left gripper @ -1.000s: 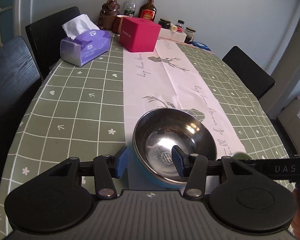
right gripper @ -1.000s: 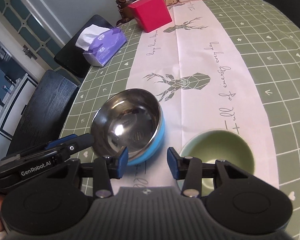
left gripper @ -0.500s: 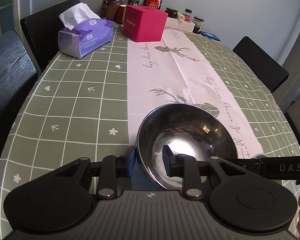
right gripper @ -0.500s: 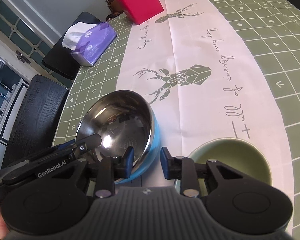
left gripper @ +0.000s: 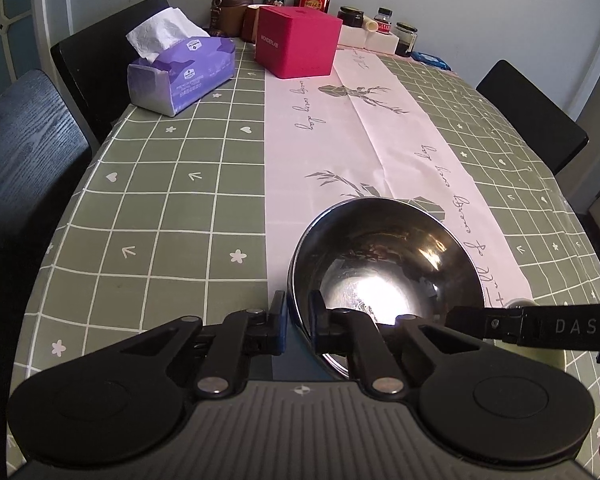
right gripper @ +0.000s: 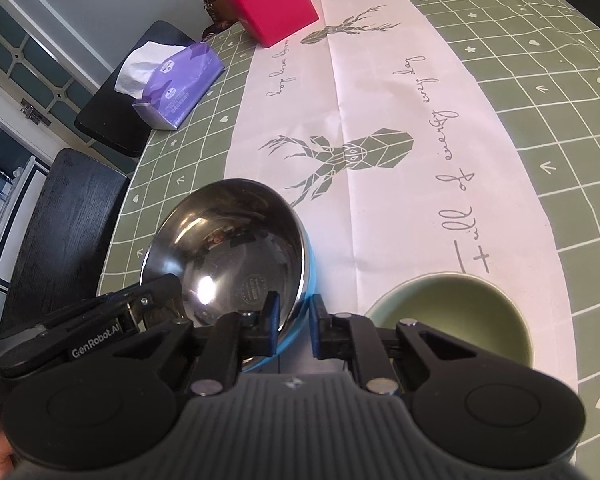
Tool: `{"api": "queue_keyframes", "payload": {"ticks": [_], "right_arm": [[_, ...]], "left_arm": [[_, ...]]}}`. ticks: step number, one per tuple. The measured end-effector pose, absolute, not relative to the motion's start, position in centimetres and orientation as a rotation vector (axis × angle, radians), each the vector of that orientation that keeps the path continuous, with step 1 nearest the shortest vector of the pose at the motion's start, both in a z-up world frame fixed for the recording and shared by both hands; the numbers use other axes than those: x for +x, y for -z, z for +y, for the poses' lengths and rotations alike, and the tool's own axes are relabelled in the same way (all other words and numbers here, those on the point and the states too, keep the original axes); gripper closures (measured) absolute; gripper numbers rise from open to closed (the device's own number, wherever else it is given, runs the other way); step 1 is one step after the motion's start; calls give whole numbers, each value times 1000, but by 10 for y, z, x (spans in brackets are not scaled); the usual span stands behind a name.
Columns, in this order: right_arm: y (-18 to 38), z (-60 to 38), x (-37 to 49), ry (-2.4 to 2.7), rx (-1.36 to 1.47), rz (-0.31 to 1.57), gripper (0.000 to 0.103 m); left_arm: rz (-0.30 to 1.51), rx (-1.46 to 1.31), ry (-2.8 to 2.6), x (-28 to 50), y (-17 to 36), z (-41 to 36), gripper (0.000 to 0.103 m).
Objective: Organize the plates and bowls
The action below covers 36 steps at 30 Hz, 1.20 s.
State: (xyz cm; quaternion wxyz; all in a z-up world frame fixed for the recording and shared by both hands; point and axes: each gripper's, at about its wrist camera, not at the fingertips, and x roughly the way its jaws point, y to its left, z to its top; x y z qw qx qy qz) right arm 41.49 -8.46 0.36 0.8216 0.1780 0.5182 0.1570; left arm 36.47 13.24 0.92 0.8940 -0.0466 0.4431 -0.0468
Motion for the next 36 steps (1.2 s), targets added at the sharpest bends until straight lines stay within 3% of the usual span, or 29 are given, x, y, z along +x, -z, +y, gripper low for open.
{"api": "queue_keyframes", "payload": {"ticks": [21, 36], "right_arm": [[-74, -125, 366, -341, 343, 1029, 95], [-105, -166, 277, -368, 303, 1042, 95]], "left_arm": [[888, -41, 123, 308, -78, 89, 90], [950, -29, 193, 220, -107, 55, 89]]}}
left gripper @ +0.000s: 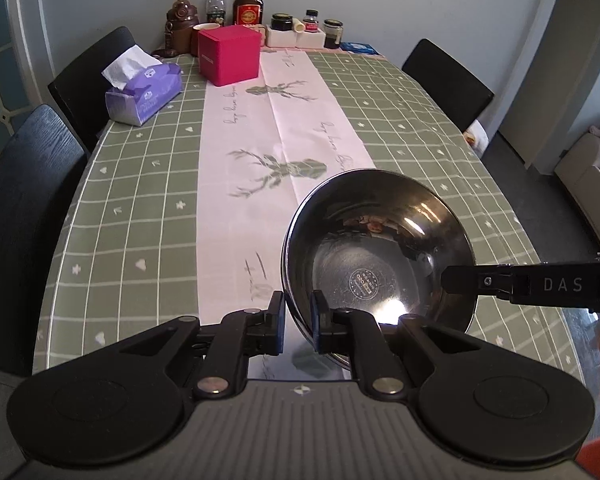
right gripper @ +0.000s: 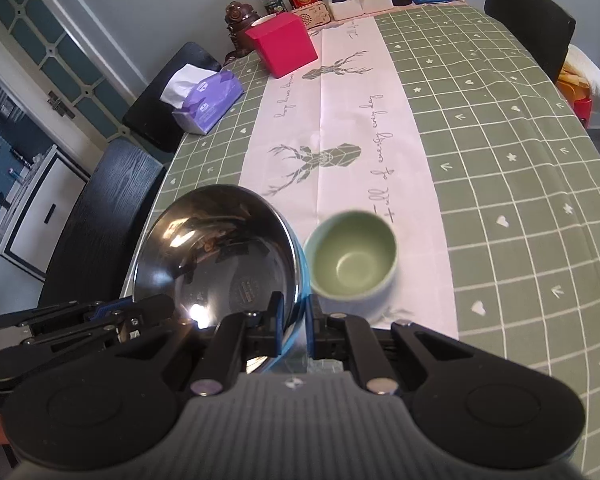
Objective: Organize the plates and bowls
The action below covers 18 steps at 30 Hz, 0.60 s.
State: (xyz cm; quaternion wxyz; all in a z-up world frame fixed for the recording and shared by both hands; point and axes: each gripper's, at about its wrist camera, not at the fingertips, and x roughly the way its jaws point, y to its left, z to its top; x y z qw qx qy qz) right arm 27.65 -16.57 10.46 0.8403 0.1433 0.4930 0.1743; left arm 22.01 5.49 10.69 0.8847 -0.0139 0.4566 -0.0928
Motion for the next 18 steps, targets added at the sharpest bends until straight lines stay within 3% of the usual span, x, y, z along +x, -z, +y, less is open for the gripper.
{"api": "queue_keyframes", "payload": {"ticks": [18], "right_arm": [[-111, -195, 160, -417, 158, 1135, 95]], "left_arm": [[1139, 52, 288, 119, -109, 19, 87]]}}
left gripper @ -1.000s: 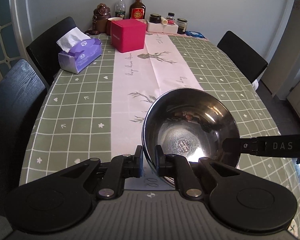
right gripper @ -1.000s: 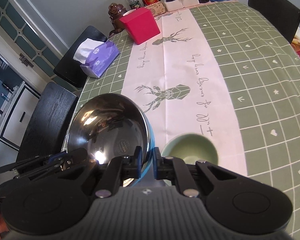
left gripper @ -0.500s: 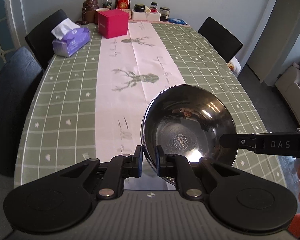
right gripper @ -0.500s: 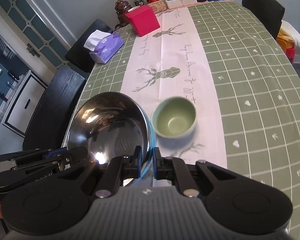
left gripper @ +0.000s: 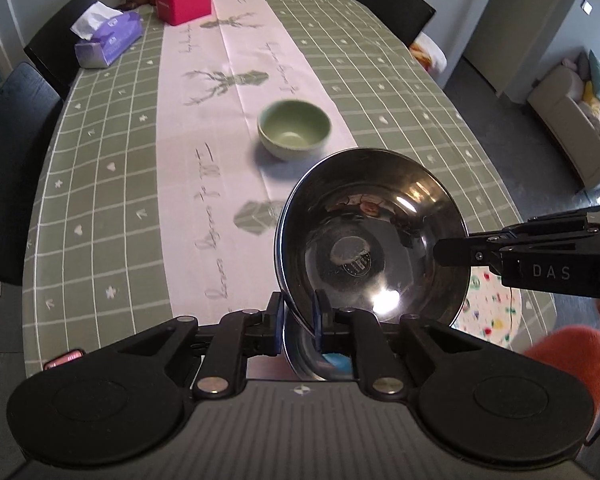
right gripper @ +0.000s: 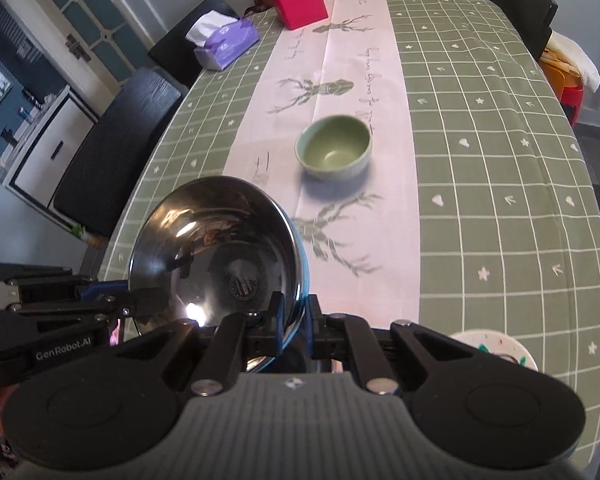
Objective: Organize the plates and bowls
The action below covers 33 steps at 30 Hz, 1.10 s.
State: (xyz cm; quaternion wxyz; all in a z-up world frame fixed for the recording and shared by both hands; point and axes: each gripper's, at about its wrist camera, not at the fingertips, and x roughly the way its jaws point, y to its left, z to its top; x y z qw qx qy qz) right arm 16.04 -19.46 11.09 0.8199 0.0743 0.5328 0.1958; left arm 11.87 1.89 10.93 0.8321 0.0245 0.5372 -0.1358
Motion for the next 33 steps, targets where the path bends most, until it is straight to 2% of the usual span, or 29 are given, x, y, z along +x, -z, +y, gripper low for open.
{"api": "queue_keyframes", "payload": {"ticks": [14, 33], "right_arm": [[-68, -189, 136, -425, 98, 1263, 96], [-48, -182, 150, -407, 65, 1312, 96]], "left_arm": [[1254, 43, 313, 97, -68, 19, 87], [1337, 21, 311, 110, -41, 19, 86]]}}
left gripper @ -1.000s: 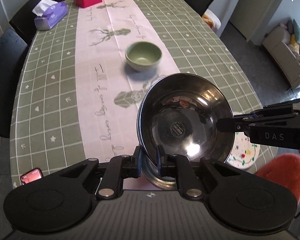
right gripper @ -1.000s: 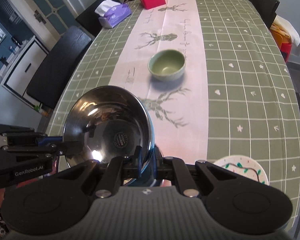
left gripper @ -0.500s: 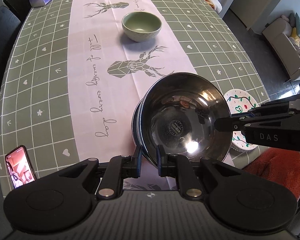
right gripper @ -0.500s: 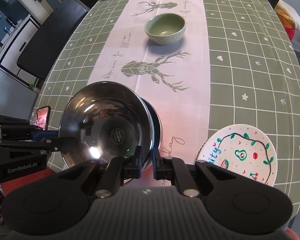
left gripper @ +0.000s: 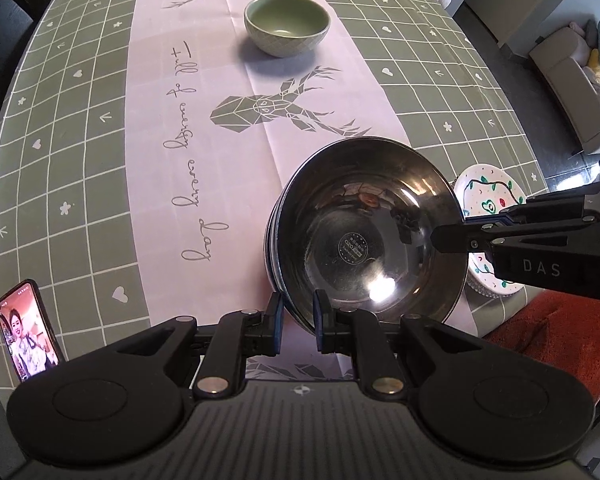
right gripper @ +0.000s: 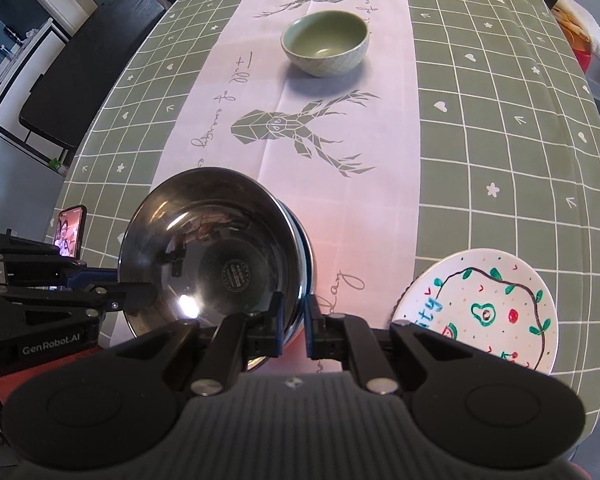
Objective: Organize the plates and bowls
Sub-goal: 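Open the left gripper and lift it away from the nested bowls, then move the left gripper to the pale green bowl and grasp its rim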
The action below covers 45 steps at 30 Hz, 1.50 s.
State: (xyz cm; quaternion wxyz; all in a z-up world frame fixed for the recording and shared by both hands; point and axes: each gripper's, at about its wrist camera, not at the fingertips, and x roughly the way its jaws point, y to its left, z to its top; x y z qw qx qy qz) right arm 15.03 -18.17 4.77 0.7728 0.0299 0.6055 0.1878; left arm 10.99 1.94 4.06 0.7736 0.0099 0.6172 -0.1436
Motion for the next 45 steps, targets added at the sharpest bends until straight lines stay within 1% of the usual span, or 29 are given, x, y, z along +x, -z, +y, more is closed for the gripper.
{"api": "queue_keyframes", "payload": {"ticks": [5, 17, 21, 22, 23, 25, 27, 29, 32, 36, 41, 45], "right_arm": [[-42, -182, 154, -400, 66, 1325, 96], [-42, -190, 169, -361, 85, 1293, 98], [-41, -193, 169, -372, 111, 1297, 97], [-41, -193, 169, -377, 109, 1298, 94], [-41, -193, 168, -379, 105, 1297, 93], [-43, -192, 167, -384, 103, 1290, 93], [-46, -193, 166, -386, 103, 1280, 91], [-50, -195, 165, -390, 100, 1264, 77], [-56, -198, 162, -394, 87, 1241, 75], [-65, -206, 159, -422, 116, 1198, 70], [-77, -219, 164, -423, 211, 1105, 70], [-79, -230, 175, -374, 269, 1021, 70]], "left_arm": [[1352, 8, 309, 114, -36, 19, 86], [1338, -21, 328, 132, -39, 18, 86], [1354, 0, 341, 132, -39, 15, 81], [1358, 4, 345, 132, -41, 14, 75], [1359, 1, 350, 132, -42, 14, 72], [1354, -1, 359, 132, -45, 13, 62], [1340, 10, 373, 131, -50, 12, 57], [1325, 22, 379, 130, -56, 11, 56], [1301, 17, 391, 131, -66, 14, 55], [1185, 32, 422, 132, -82, 19, 55], [940, 75, 386, 135, -105, 28, 55], [819, 107, 355, 147, -111, 35, 55]]}}
